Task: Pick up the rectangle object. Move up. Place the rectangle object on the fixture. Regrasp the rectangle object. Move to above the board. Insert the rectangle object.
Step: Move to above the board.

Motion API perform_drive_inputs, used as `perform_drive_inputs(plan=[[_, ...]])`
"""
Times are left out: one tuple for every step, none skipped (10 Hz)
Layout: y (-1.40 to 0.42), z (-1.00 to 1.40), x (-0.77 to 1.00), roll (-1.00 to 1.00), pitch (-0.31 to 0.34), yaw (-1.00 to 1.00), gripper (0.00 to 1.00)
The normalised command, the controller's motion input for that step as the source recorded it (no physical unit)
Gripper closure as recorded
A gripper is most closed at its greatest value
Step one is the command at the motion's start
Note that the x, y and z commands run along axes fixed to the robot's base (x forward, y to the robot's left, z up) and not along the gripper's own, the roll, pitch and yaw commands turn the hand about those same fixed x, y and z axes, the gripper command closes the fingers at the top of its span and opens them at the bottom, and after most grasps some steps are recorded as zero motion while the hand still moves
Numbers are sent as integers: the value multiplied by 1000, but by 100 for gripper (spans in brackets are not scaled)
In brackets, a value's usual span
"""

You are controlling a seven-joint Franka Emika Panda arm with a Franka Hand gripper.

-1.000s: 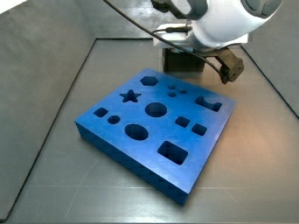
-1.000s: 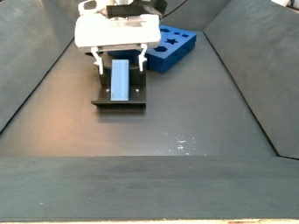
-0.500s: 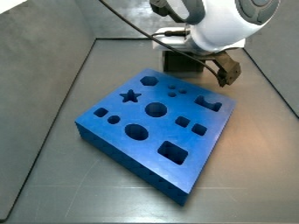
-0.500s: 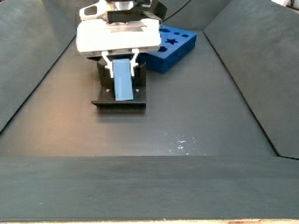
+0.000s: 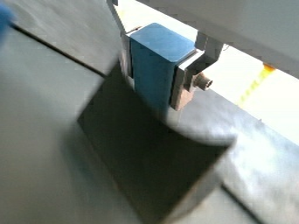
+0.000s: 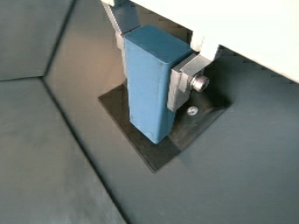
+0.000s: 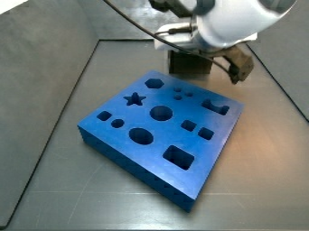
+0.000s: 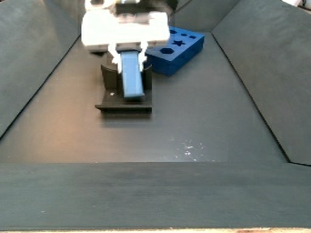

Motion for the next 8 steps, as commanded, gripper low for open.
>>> perform_drive_inputs(plan=[[-384,1000,-287,32,-707,117,100],[-369,1000,-283,25,-676,-16,100],[-358,1000,-278,23,-634,-96,100],[-332,1000,-266,36,-514,-219,100],[-320,1000,-260,44,-417,-276,100],[-302,1000,-256,53,-272,-311,100],[-293,1000,-253,54,-197,-314,100],[-269,1000,-239,50,-43,-308,100]])
